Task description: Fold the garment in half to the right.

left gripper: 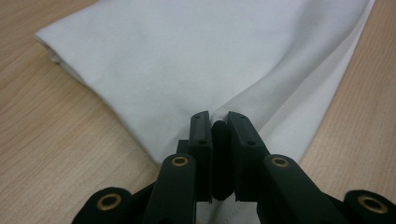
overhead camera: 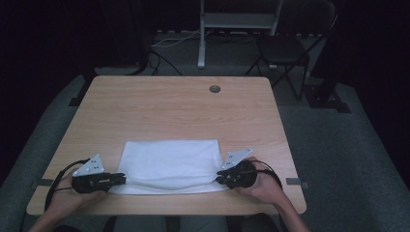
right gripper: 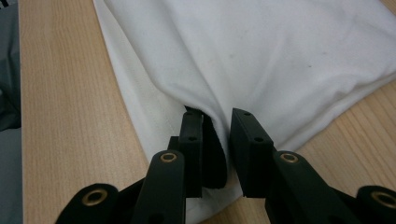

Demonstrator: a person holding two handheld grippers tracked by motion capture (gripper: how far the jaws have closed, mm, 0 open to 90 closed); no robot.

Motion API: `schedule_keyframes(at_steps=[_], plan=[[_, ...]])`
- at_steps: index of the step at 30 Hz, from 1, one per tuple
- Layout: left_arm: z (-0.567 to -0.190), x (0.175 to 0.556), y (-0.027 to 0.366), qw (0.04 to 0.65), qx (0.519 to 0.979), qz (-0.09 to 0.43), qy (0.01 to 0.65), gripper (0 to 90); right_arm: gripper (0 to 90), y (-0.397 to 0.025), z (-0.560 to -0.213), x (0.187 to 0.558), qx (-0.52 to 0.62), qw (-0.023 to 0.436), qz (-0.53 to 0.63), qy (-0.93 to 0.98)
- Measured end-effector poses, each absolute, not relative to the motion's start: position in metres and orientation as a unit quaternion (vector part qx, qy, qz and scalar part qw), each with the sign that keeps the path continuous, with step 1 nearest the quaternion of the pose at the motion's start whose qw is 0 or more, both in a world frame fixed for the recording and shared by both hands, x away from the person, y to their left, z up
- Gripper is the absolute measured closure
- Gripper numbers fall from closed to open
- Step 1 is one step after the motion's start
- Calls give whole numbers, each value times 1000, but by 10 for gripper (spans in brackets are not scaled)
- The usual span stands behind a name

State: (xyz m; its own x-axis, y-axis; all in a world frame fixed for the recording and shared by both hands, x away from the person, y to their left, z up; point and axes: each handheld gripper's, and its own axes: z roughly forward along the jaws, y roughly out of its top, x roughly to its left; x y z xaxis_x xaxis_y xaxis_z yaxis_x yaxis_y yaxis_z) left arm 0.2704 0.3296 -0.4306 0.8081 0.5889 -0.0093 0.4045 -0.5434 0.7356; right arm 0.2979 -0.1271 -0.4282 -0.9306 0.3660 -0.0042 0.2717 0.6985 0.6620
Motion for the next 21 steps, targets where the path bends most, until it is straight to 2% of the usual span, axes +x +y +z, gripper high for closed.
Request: schedule_keyframes(at_steps=[11, 21], plan=[[-431, 309, 326, 385, 861, 136, 303, 801, 741, -128, -429, 321, 206, 79, 352, 910], [-434, 355, 319, 393, 846, 144, 330, 794, 739, -131, -430, 360, 248, 101, 353, 896]])
